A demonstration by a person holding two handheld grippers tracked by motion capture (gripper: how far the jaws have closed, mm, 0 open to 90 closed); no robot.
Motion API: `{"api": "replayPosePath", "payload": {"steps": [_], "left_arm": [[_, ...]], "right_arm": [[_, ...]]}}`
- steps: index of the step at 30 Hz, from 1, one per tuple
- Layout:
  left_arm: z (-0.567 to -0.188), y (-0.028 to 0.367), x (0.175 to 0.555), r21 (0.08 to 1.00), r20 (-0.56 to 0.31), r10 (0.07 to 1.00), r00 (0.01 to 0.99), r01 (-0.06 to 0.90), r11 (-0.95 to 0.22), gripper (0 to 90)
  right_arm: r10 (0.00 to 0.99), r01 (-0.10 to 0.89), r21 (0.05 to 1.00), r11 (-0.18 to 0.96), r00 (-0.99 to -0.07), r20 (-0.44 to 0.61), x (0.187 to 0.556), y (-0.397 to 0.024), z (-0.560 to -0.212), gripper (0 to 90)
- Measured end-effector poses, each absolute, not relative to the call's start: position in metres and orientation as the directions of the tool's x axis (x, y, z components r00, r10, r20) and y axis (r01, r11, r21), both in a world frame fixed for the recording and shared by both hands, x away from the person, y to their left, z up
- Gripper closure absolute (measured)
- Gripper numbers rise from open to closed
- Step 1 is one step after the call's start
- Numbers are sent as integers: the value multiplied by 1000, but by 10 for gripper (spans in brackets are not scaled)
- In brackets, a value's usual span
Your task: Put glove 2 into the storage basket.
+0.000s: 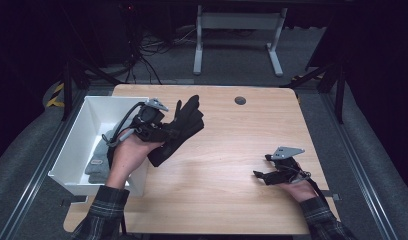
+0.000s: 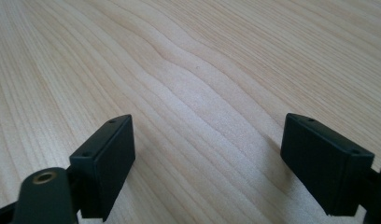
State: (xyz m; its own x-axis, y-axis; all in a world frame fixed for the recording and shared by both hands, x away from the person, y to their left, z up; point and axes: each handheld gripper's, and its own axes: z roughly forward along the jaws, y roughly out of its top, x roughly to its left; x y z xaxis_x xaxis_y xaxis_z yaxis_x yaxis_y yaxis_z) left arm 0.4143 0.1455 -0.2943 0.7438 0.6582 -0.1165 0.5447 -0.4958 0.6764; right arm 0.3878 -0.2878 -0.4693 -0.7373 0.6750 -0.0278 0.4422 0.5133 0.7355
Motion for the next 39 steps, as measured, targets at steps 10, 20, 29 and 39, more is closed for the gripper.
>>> {"api": "replayPosePath", "payload": {"steps": [10,20,29,39], "left_arm": [[-284,181,415,679,-114,720,684,583,-447,671],[-278,233,416,701,-133,803,580,628,-338,671],[-291,281,418,678,-143,878,457,691,-249,670],[-333,309,431,613,-181,911,370,767,-190,669]], "right_arm": [[678,445,735,511,-735,-27,388,-288,-469,183],[679,446,735,511,-734,-27,388,-288,-469,183],[679,446,735,511,-734,-27,388,-288,-469,183],[681,448,734,510,-731,-27,388,-288,-469,183]]}}
